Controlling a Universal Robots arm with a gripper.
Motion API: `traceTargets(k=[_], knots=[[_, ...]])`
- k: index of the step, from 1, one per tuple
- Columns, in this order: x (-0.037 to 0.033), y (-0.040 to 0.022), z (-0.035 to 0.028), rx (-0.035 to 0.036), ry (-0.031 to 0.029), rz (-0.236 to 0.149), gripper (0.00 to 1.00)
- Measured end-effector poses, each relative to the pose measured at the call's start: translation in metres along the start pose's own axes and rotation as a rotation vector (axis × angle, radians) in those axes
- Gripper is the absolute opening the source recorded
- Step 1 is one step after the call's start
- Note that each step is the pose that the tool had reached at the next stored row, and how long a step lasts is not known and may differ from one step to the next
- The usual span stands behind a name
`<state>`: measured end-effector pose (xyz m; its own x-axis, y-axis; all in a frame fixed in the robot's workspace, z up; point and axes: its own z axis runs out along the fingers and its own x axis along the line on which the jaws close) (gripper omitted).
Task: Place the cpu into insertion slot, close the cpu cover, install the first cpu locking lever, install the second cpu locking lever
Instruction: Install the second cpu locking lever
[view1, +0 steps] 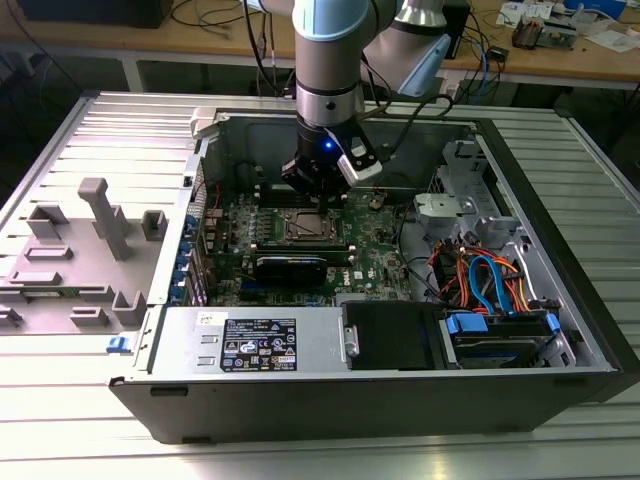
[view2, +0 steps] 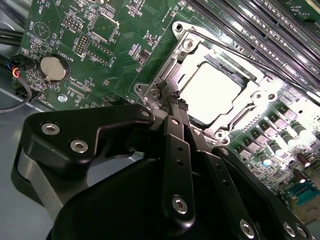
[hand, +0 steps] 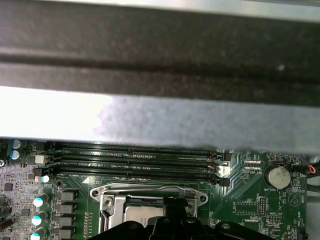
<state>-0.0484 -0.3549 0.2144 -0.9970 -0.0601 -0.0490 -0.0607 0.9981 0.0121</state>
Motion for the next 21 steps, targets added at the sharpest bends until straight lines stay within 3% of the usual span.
traceTargets(k=[6,14,21], knots=[[0.0000,-0.0024,-0.0028,0.0006,0.0000,0.000,0.11],[0.0010,-0.0181,-0.0027,0.0004,-0.0001,0.000,0.11],[0.0010,-0.0191,-0.0027,0.0005,0.0000,0.000,0.11]])
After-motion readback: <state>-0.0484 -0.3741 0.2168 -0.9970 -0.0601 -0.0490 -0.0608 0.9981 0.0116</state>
